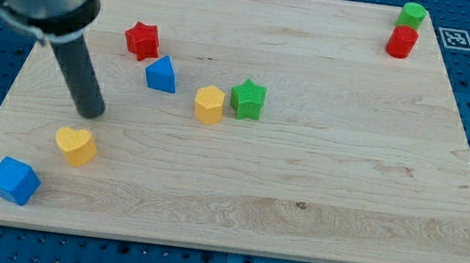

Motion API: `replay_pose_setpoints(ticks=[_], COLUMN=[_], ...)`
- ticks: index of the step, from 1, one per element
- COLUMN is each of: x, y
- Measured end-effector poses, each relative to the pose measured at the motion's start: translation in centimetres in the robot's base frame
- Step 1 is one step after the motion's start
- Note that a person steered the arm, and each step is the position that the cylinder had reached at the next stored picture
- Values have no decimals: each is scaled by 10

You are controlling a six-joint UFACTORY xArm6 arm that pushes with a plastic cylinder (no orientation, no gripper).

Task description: Place the triangle diagonally to heart

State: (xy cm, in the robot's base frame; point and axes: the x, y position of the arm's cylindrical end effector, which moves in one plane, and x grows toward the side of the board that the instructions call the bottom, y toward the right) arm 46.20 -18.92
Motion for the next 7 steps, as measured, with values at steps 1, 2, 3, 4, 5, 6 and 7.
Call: replay_pose_setpoints(ticks=[1,2,3,4,5,6,7], x=[-36,-65,-78,-78,-78,-80,-80], y=[2,32,77,122,130,121,95])
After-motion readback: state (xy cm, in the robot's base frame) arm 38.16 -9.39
